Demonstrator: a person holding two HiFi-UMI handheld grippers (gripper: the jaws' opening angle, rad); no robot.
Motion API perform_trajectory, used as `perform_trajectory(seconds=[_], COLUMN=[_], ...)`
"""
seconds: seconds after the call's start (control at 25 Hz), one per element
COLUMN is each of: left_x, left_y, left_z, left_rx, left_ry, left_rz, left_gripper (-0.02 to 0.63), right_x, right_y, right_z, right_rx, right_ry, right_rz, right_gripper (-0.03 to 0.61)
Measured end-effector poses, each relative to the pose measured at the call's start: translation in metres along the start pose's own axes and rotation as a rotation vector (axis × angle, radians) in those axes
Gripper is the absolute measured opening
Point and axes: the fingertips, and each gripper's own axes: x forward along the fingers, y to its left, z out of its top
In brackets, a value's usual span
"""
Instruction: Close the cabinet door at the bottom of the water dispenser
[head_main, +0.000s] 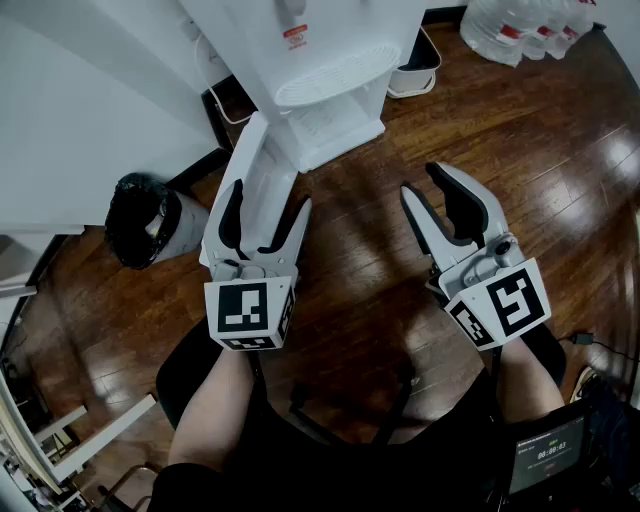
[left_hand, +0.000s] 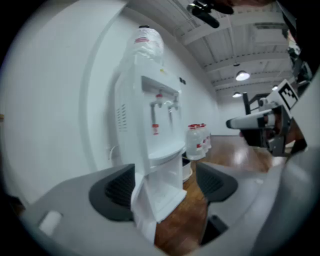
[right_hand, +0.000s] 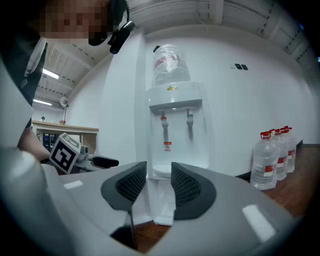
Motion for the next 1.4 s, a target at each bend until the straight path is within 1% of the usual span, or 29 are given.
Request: perform_trajectory(seconds=[0.08,0.12,0.24,0.28,0.32,0.36,0.48,0.52,0.56,0.6,0.64,0.72,0.8,1.0,1.04,1.2,1.4], left_x=[-0.008,-0.013,-0.036,-0.043,-0.050,-0.055,-0.065,-0.066,-0.067,-0.068,-0.070,-0.073,-0.075,-0.073,-0.072,-0.068,-0.058], left_y=[0.032,0.048,0.094,0.105,0.112,0.116,0.109,0.105,0.099,0.094,0.090,0.082,0.072,0.032,0.022,-0.008,-0.052], left_z=[-0.026,-0.040,-0.090,-0.105,-0.119,-0.131,-0.159,-0.164,-0.166,-0.167,-0.166,-0.165,-0.164,-0.165,-0.163,-0.155,-0.152], left_rx=[-0.066,-0.107,-0.256,-0.287,-0.299,-0.295,-0.249,-0.230,-0.209,-0.192,-0.181,-0.173,-0.167,-0.124,-0.131,-0.200,-0.167], left_ry=[0.107,0.157,0.280,0.310,0.335,0.357,0.403,0.409,0.410,0.407,0.400,0.382,0.370,0.374,0.375,0.372,0.383], left_rz=[0.076,0.116,0.233,0.263,0.282,0.289,0.279,0.275,0.272,0.270,0.269,0.266,0.248,0.157,0.137,0.080,-0.018], left_gripper=[0.409,0.425,0.456,0.462,0.462,0.462,0.455,0.433,0.384,0.355,0.338,0.266,0.233,0.227,0.219,0.236,0.261], right_x=[0.001,0.001,0.000,0.001,0.001,0.000,-0.008,-0.011,-0.014,-0.017,-0.020,-0.024,-0.025,-0.021,-0.020,-0.016,-0.016], right_y=[0.005,0.008,0.017,0.020,0.023,0.027,0.036,0.038,0.039,0.040,0.042,0.046,0.053,0.072,0.074,0.079,0.078], right_z=[-0.007,-0.010,-0.022,-0.024,-0.025,-0.025,-0.027,-0.028,-0.030,-0.033,-0.037,-0.044,-0.048,-0.050,-0.051,-0.053,-0.065], right_rx=[-0.011,-0.015,-0.007,0.000,0.009,0.022,0.065,0.076,0.085,0.093,0.099,0.111,0.120,0.101,0.100,0.131,0.164], right_ry=[0.028,0.041,0.074,0.078,0.076,0.071,0.052,0.049,0.048,0.048,0.050,0.052,0.051,0.052,0.055,0.069,0.104], right_rz=[0.006,0.008,0.016,0.021,0.026,0.028,0.015,0.009,0.003,-0.001,-0.006,-0.008,-0.002,0.039,0.044,0.070,0.087], right_gripper=[0.177,0.209,0.271,0.279,0.281,0.281,0.281,0.281,0.281,0.279,0.276,0.262,0.250,0.239,0.233,0.213,0.212])
